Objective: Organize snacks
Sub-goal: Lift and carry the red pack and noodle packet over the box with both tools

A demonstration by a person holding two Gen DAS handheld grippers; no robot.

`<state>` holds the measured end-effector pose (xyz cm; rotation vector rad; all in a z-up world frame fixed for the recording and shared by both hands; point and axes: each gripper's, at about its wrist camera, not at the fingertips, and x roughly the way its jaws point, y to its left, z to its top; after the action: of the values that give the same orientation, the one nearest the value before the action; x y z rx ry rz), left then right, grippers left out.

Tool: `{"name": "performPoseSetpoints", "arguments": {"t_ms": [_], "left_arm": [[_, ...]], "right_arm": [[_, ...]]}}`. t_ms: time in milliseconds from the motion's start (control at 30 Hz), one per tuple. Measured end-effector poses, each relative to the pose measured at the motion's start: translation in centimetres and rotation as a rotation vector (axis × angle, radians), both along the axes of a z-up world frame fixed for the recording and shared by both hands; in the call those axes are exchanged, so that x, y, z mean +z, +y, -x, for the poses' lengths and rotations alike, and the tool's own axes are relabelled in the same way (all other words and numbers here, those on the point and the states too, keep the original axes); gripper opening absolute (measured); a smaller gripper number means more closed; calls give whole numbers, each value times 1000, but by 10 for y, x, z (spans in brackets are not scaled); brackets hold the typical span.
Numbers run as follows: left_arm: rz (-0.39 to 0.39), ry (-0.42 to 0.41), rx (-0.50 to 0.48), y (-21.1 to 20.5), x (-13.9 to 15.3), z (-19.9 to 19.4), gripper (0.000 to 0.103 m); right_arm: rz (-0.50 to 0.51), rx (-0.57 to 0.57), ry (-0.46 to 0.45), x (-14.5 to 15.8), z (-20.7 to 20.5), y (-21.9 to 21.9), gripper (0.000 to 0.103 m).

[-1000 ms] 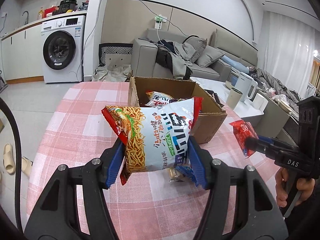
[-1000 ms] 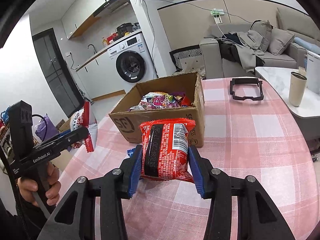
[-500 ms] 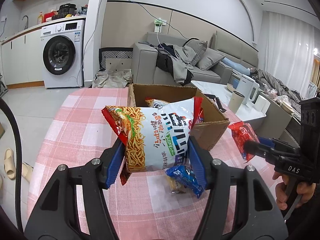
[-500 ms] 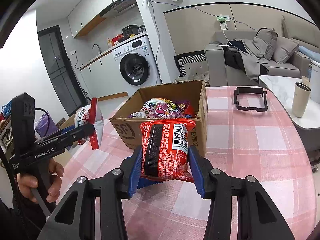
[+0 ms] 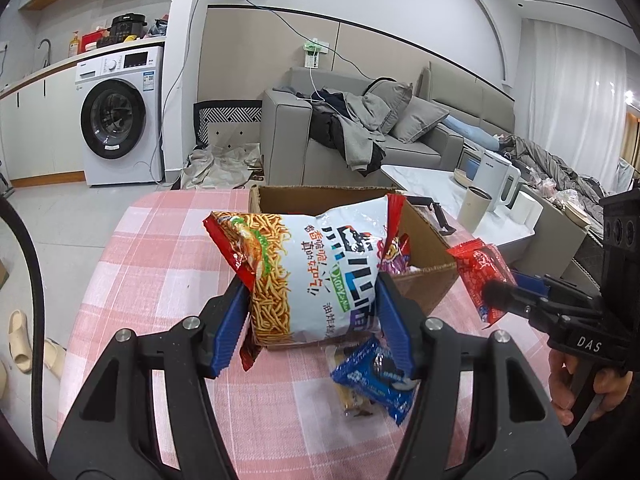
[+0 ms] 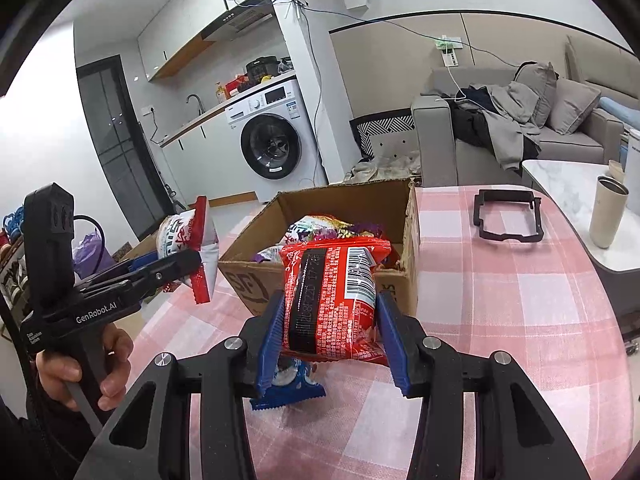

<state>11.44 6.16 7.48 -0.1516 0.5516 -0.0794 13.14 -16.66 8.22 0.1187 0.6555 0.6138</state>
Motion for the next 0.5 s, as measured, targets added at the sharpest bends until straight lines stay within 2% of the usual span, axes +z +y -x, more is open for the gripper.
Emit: {"name": "performPoseSetpoints", "arguments": {"t_ms": [500], "left_arm": [[21,-5,-12,0,8,-67,59]], "right_arm": [[-38,-12,-8,6,-36,13,46]]}}
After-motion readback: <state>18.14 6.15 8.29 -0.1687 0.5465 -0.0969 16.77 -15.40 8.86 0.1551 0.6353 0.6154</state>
